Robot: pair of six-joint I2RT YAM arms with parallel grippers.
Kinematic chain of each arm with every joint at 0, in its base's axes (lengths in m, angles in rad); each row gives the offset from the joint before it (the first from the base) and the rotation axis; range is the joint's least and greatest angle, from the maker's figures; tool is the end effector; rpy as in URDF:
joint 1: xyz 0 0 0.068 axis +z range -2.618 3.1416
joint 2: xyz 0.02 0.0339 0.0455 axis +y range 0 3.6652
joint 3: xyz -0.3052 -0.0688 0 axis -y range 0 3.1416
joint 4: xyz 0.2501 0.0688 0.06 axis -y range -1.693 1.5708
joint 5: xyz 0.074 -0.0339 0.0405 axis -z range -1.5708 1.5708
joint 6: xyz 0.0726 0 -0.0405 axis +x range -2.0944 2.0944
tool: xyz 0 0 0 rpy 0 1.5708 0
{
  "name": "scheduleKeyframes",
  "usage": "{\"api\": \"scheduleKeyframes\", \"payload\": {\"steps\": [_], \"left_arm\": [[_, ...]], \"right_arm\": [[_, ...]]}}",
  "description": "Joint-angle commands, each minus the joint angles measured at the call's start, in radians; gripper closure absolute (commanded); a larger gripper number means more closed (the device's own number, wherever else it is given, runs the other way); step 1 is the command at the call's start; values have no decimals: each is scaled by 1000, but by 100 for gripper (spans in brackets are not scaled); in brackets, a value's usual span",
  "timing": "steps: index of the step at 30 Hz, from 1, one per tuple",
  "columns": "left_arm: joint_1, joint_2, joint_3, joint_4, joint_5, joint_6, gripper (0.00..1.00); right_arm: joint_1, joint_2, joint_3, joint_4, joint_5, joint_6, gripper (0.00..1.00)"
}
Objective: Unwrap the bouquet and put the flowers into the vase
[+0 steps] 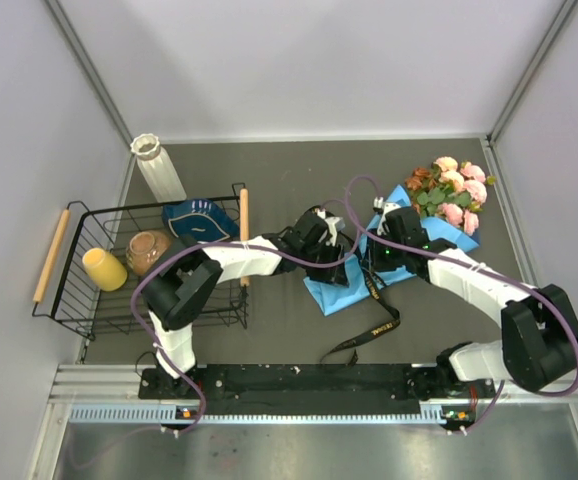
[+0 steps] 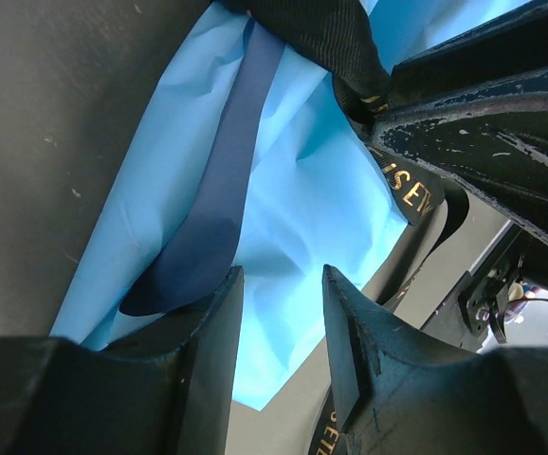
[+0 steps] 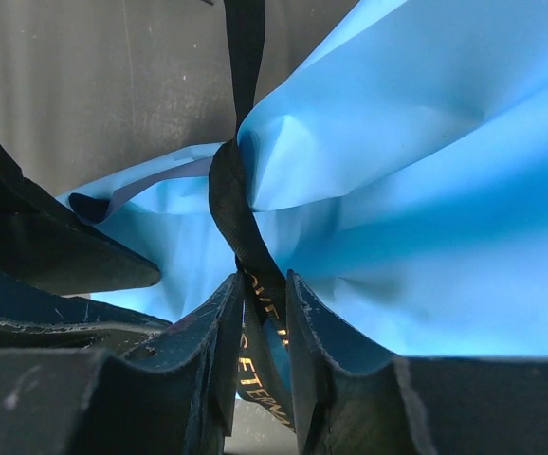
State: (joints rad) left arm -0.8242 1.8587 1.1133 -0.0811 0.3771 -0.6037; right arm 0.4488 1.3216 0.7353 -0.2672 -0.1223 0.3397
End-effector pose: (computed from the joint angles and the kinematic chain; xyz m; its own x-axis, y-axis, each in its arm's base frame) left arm 0.2704 -0.3316 0.1765 -0.8948 0.1900 -0.4039 0.4177 0.6756 -0.6076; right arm 0.2505 0.1305 0.2108 -0.8077 -0.0219 -0.5891 -0.2479 0.9193 0.3057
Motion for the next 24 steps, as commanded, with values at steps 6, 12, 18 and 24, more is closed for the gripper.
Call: {"api": "scheduleKeyframes", "payload": {"steps": [6, 12, 18, 24], "left_arm": [[-4, 10, -10, 52, -7, -8, 55], [-1, 31, -4, 49, -14, -11, 55], [5, 56, 8, 38, -21, -22, 56], [25, 79, 22, 9, -41, -28, 56]], "right_arm": [[11, -47, 1, 26, -31, -1, 79], [11, -111, -10, -9, 1, -7, 100], [11, -157, 6, -76, 59, -2, 100], [10, -272, -53, -109, 107, 57, 100]]}}
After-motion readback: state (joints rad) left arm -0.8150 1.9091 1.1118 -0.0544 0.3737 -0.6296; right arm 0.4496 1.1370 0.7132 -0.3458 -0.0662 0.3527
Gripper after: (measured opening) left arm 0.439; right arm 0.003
